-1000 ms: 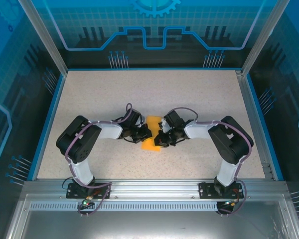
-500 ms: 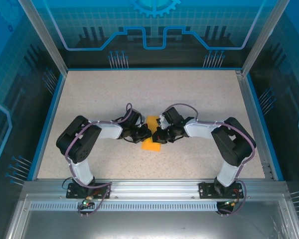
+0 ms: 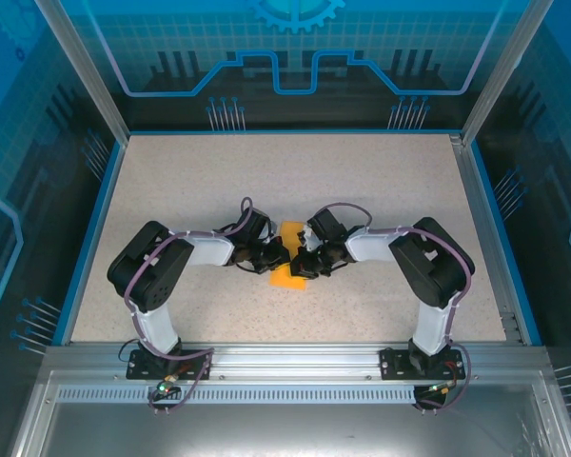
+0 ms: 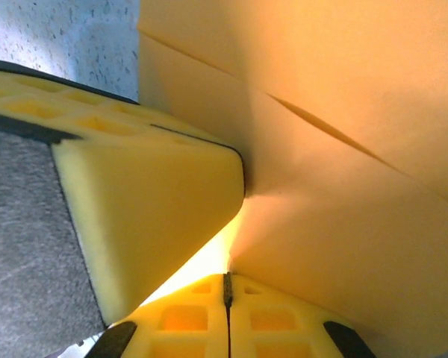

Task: Fold a paper plane with a square sheet of paper (pick it up from the middle)
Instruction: Fold the triangle a second time at the center of the table.

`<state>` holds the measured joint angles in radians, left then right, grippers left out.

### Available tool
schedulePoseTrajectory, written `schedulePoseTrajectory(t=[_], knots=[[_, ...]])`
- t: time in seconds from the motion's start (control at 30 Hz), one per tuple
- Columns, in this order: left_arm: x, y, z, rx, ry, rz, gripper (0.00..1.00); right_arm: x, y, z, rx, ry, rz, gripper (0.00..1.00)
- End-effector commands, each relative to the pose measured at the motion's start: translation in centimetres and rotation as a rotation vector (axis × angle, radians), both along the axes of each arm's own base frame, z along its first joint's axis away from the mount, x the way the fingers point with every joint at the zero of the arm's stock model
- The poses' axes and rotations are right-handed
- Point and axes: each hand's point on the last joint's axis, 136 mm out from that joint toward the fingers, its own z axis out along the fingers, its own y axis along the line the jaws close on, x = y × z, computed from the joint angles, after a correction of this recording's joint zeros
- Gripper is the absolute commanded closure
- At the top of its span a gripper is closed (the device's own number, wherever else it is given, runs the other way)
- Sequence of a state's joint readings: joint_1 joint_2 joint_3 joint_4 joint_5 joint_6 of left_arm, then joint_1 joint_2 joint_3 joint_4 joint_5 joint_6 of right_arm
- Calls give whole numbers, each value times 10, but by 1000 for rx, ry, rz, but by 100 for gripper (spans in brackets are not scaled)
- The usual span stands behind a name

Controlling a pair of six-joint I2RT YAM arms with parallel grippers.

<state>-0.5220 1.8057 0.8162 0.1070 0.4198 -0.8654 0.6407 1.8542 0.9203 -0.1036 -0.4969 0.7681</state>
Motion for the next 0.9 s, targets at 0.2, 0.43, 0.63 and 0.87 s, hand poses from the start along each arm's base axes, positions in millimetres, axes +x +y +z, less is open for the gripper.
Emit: schedulePoseTrajectory(t=[0.2, 0.43, 0.63, 0.87], knots=[[-12, 20, -31, 117, 83, 43, 100, -28, -21, -7, -47, 64, 18, 92], [-12, 21, -34, 126, 90, 47, 100, -41, -30, -10, -49, 80, 17, 92], [-12, 20, -33, 122, 89, 46, 100, -55, -41, -16, -65, 97, 10, 92], [-12, 20, -31, 118, 87, 44, 100, -64, -53, -20, -50, 118, -10, 92]])
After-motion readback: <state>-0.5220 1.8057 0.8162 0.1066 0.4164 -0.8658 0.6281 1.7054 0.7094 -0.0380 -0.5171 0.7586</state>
